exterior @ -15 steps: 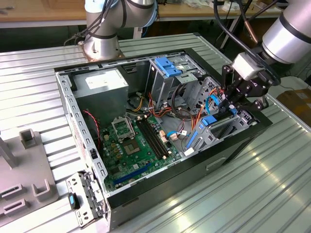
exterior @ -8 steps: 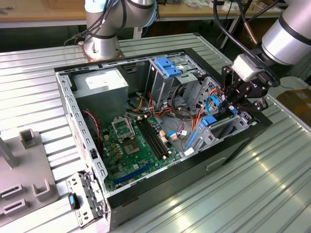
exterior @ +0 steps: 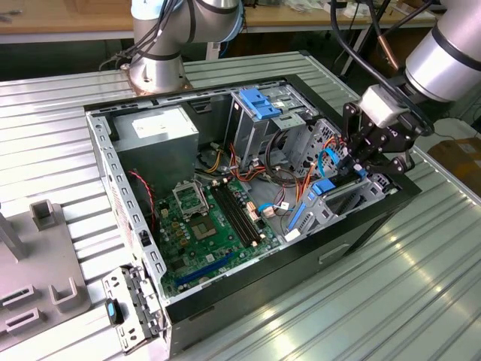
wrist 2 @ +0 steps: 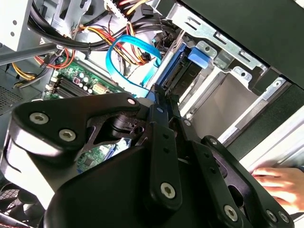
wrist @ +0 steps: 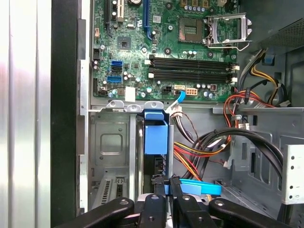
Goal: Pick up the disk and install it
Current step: 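Insert the first disk wire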
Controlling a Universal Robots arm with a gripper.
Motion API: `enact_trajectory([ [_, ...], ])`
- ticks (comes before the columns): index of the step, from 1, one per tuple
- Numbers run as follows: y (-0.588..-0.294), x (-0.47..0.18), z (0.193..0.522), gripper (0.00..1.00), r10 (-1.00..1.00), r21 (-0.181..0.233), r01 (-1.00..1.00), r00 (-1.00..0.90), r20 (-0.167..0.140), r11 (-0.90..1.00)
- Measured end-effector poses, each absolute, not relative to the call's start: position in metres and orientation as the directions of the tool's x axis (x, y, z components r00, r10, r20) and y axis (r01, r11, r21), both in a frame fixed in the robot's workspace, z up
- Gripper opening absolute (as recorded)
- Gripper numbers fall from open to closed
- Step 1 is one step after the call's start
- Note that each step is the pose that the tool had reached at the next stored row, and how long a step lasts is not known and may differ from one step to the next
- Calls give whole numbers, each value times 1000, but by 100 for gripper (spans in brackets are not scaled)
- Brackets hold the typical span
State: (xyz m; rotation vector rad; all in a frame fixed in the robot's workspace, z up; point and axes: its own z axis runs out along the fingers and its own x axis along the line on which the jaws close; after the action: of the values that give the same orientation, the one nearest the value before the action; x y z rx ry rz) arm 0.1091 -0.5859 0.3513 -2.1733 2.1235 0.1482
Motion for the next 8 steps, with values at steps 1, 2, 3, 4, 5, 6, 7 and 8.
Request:
enact_trajectory([
  [1,-586,109,351,16,-990,-3,-1000,23,-138,-23],
  [2,-586,110,351,16,-990,-3,-1000,23,-137,-23],
  [3,-586,110,351,16,-991,-3,-1000,23,-134,-23],
  [4,-586,110,351,16,-991,-3,-1000,23,-132,-23],
  [5,-587,110,351,16,-991,-3,-1000,23,-131,-23],
  [6,-587,110,351,16,-991,-3,-1000,23,-131,-23],
  [7,-587,110,349,16,-991,-3,-1000,23,-131,-23],
  [8,-587,110,349,16,-991,-3,-1000,23,-130,-23],
])
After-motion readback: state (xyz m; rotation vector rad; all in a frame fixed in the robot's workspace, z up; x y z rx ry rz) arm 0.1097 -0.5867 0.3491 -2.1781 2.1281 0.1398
